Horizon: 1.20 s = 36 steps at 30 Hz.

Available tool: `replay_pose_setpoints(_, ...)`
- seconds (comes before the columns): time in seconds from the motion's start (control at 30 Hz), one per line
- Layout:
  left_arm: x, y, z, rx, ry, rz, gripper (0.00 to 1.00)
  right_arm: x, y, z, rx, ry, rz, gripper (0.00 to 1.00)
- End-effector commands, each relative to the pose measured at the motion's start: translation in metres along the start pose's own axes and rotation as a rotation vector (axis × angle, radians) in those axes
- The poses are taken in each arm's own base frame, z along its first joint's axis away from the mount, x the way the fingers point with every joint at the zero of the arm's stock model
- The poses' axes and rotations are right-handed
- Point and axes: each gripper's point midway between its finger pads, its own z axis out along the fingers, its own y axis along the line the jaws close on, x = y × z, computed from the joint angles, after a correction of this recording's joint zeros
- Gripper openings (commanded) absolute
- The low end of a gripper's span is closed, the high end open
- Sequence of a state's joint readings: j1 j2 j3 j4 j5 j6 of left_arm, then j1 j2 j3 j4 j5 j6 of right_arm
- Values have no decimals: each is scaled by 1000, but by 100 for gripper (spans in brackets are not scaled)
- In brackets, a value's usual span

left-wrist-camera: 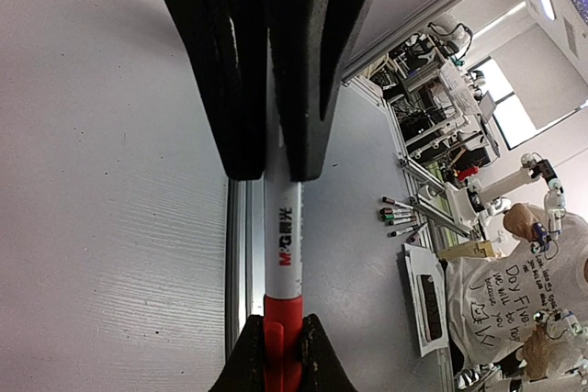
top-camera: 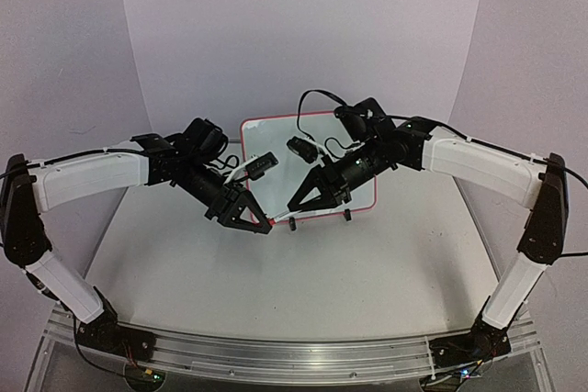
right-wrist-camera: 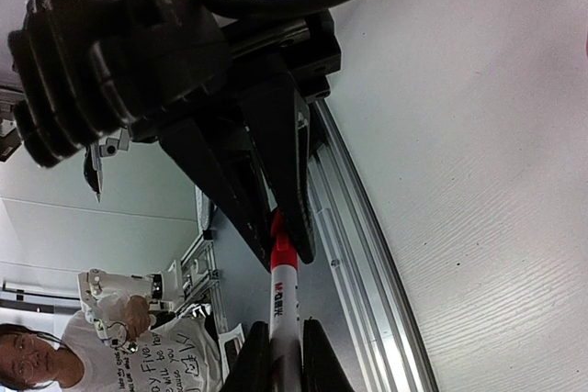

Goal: Write a sentence on the whiteboard
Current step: Open the pen cap of the whiteboard marker.

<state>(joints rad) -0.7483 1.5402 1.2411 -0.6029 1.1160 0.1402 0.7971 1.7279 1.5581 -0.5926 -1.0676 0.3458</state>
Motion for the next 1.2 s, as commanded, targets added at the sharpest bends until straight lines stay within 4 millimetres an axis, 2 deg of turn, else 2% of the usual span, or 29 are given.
replay_pose_setpoints(0.0,-14,-10,-2,17,-16,54,0,2,17,-6,-32,-5,-54,11)
replay_pose_setpoints(0.33,-14,-7,-2,12,-15,52,0,5,17,-6,-35,5,-58,10)
replay_pose_setpoints(0.53,-12,-5,-1,11,-12,44,0,6,19,-7,-37,5,-61,16)
replay_pose_setpoints(1.0,-11,-2,0,4,-8,42,0,11,15,-6,-34,13,-52,16)
replay_pose_setpoints(1.13,-11,-3,0,7,-6,37,0,9,17,-8,-28,3,-65,5)
replay_pose_setpoints(1.17,-10,-3,0,7,-5,39,0,8,18,-8,-22,-2,-71,0)
